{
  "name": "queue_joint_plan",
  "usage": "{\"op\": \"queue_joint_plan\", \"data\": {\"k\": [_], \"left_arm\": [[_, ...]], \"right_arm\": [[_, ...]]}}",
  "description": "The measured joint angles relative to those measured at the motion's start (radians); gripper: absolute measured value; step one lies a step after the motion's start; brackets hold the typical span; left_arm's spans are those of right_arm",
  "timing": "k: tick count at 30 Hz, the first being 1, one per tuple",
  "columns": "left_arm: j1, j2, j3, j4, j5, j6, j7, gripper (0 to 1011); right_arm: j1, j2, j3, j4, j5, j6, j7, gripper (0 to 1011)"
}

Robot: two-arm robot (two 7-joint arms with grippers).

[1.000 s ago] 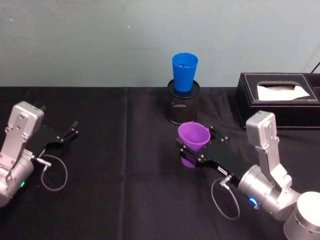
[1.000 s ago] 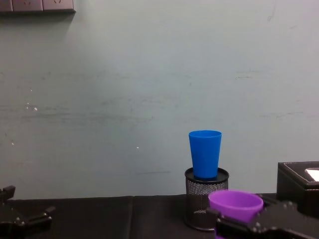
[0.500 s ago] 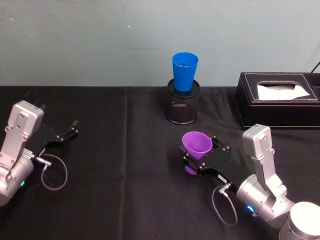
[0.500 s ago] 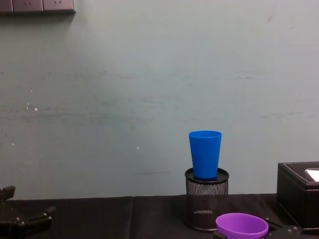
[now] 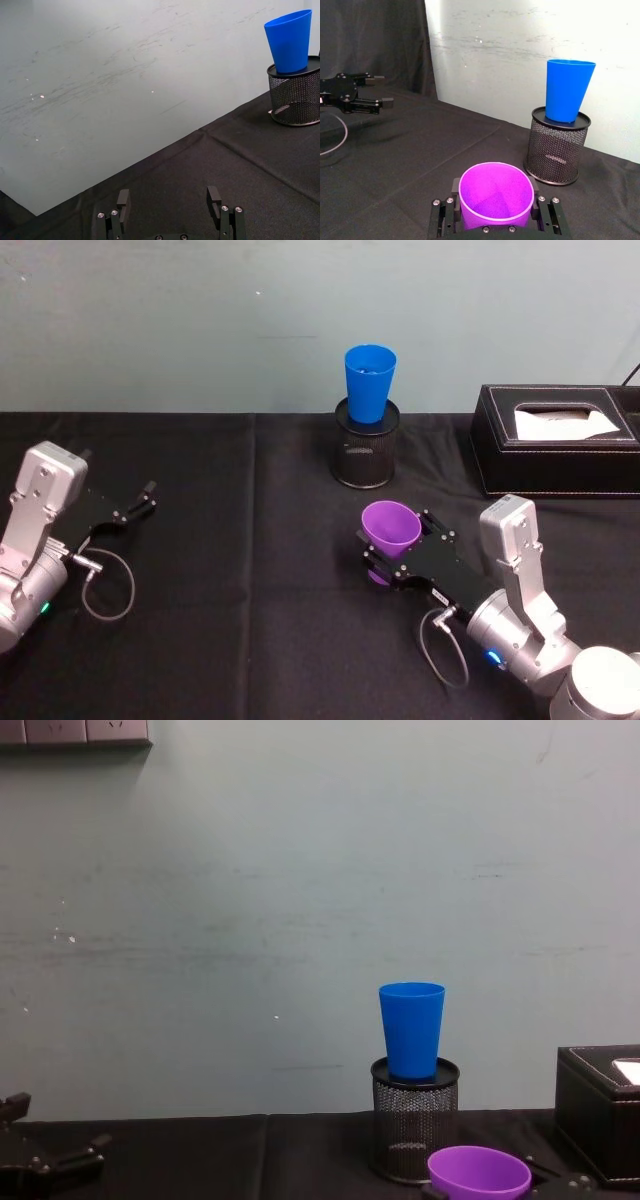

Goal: Pick up one cup with a gripper and tap it against the other cup.

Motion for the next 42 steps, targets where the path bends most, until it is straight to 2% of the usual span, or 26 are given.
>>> {"op": "queue_joint_plan", "data": {"k": [18,27,30,34,38,42], "left_arm": [[0.0,0.0,0.0,0.0,0.0,0.0,0.0,1000],[0.0,0.0,0.0,0.0,0.0,0.0,0.0,1000],[0.0,0.0,0.0,0.0,0.0,0.0,0.0,1000],[0.0,0.0,0.0,0.0,0.0,0.0,0.0,1000],[0.0,0.0,0.0,0.0,0.0,0.0,0.0,1000],[0.0,0.0,0.0,0.0,0.0,0.0,0.0,1000]], "right_arm": [[0.019,-0.029,0.012,0.059,-0.004,-0.025,0.015,751],[0.019,-0.032,0.014,0.06,-0.005,-0.024,0.014,754],[0.019,-0.032,0.014,0.06,-0.005,-0.024,0.014,795],[0.019,-0.031,0.013,0.06,-0.005,-0.024,0.014,925],[0.019,-0.031,0.013,0.06,-0.004,-0.024,0.014,1002],[0.019,-0.031,0.013,0.06,-0.004,-0.024,0.014,1000]]}}
